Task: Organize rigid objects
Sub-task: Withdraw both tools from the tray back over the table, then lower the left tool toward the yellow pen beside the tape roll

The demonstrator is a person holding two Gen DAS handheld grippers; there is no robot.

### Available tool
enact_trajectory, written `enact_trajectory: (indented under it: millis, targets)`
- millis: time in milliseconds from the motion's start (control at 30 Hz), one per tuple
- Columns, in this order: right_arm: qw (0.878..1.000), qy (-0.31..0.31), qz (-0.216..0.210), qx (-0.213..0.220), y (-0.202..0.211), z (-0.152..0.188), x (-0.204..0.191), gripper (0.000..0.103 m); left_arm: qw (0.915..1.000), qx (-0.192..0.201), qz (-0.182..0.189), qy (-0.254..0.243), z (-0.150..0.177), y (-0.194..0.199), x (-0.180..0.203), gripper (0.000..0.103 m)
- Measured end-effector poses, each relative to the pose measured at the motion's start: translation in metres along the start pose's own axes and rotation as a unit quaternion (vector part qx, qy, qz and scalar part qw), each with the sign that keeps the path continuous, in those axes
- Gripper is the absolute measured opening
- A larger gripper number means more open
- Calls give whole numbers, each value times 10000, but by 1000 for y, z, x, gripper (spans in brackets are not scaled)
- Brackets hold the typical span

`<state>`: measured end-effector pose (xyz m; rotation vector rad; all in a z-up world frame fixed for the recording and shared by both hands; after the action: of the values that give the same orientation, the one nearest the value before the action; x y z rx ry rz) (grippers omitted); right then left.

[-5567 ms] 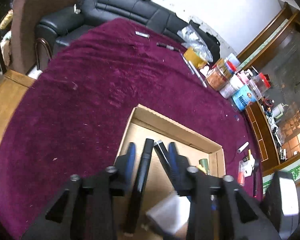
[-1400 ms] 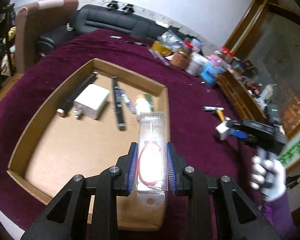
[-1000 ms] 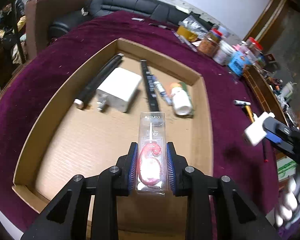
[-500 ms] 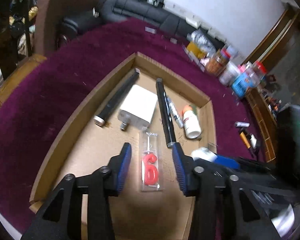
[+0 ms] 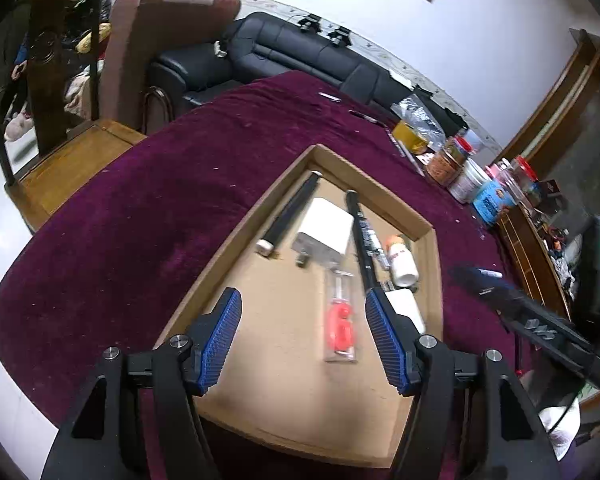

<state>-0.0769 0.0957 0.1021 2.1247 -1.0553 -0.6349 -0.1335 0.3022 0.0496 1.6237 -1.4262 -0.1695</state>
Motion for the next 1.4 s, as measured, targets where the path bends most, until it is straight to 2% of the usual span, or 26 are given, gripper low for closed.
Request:
enact_trajectory:
  millis: [33,67,100,133,167,200,267,367,433,567,600,667,733,800,867,933,1033,1133,1200,1300,1367,1400]
  targets:
    - [9995,35,188,267,16,1,6,47,10000,1,31,-61,1,1,6,59]
    - [9974,73,440,561,33,3,14,52,9999,-13,58,-96,1,0,13,59]
    - [9899,156,970,1025,58,6,26,67,9998,-41,117,-133,1,-1,20,59]
    - [9814,220,1363,1333,73,8,35,88,9996,-70,184,-186,1,-2,28,59]
    - [9710,277,1730,1629,87,11,45,95,9993,-104,234,-274,2,-4,39,59]
    - [9546,338,2171,2012,103,18,62,103,9989,-142,260,-375,3,-6,50,59]
    - [9472,252,2473,2025,113,21,88,103,9975,-238,344,-567,8,-10,73,59]
    - [9588,-484,2289,1611,117,28,147,103,9938,-474,475,-884,20,-17,108,59]
    - [9562,-1095,2220,1564,119,37,188,103,9909,-602,495,-1100,30,-20,130,59]
    - [9383,-1945,2254,1759,121,57,251,103,9846,-762,421,-1514,48,-23,166,59]
    - [9307,-2186,2281,1844,122,64,272,103,9831,-805,419,-1587,53,-25,175,59]
    - [9212,-2502,2326,1864,121,76,294,103,9814,-839,411,-1677,59,-27,188,59]
    - [9116,-2861,2299,1850,119,91,317,103,9786,-913,360,-1806,65,-35,201,63]
    - [9032,-3126,2269,1873,123,107,331,103,9761,-1009,251,-1910,68,-49,211,65]
    - [9004,-3412,2084,1718,120,114,342,103,9748,-1137,197,-1907,70,-66,220,65]
    - [8998,-3535,1900,1713,119,115,345,103,9748,-1298,208,-1804,69,-86,231,65]
    - [9026,-3505,1855,1677,117,114,343,103,9727,-1480,372,-1747,69,-111,255,65]
    - [9038,-3466,1848,1698,118,114,342,103,9664,-1501,476,-2034,67,-134,289,65]
    - [9019,-3512,1820,1738,120,116,343,103,9582,-1398,480,-2451,68,-149,317,65]
    - [8943,-3692,1788,1786,123,120,352,103,9253,-1495,701,-3415,83,-172,362,65]
    - [8872,-3876,1784,1755,124,125,359,103,8848,-1518,722,-4346,103,-182,386,65]
    - [8852,-3932,1784,1730,124,127,361,103,8573,-1464,642,-4893,115,-185,396,65]
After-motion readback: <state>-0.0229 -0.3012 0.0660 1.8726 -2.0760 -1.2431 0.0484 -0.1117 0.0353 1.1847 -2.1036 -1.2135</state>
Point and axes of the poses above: each gripper's, at about its wrist camera, not at the fingertips, and y roughly against the way its jaws point, x to its right, z to its underside, the point moved 2 cm from there along -y, roughly the way its jaws point, and after that the axes turned 4 degrees about y, right-handed, at the moved point
